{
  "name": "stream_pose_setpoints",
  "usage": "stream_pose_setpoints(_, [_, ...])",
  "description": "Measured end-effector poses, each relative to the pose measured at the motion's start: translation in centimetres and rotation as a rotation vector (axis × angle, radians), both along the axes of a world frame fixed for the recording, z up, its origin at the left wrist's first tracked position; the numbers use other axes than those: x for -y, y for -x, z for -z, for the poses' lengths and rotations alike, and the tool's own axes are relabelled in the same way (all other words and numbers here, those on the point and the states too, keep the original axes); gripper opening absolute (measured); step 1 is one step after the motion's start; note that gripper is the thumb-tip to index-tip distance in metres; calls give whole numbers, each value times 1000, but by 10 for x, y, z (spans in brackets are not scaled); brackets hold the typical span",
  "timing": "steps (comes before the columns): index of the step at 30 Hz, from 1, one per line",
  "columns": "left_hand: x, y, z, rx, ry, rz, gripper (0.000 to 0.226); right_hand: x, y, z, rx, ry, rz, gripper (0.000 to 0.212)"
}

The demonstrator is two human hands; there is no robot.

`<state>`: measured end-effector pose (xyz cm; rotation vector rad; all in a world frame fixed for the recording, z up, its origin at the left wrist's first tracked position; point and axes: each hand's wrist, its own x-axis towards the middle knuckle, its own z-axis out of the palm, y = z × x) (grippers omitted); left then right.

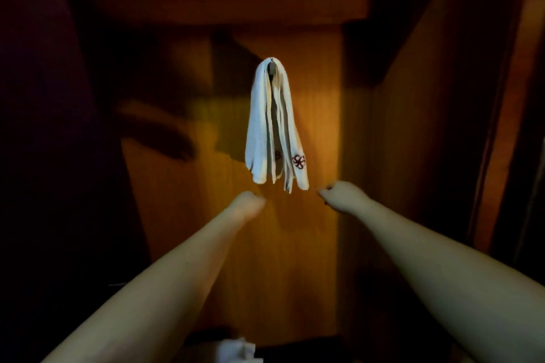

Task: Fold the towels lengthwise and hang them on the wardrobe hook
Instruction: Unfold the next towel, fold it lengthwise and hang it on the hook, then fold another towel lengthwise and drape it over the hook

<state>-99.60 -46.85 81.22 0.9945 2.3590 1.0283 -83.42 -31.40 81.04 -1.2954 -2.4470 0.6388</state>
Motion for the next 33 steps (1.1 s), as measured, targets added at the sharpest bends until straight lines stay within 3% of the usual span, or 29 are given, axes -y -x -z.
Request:
stream_pose_setpoints(4, [28, -31, 30, -182, 121, 183, 29, 51, -42, 29, 66, -30, 34, 47])
stream_pose_setpoints(7, [52, -57, 67, -260, 195, 336, 43, 96, -80, 64, 133, -7, -2, 50])
stream_pose_setpoints(13, [97, -127, 148, -259, 318, 644, 58, 165, -159, 173, 266, 75, 60, 61])
stream_pose_setpoints(21, [111, -226, 258, -258, 460, 1010, 61, 256, -290, 279, 401, 231, 172, 56])
stream_pose_setpoints(28, [80, -343, 312, -189, 491, 1097, 47, 271, -406, 348, 385, 426, 410, 59])
stream_pose_setpoints(33, [25, -441, 348, -193, 540, 1167, 55, 250, -503, 383, 285, 508, 600, 57])
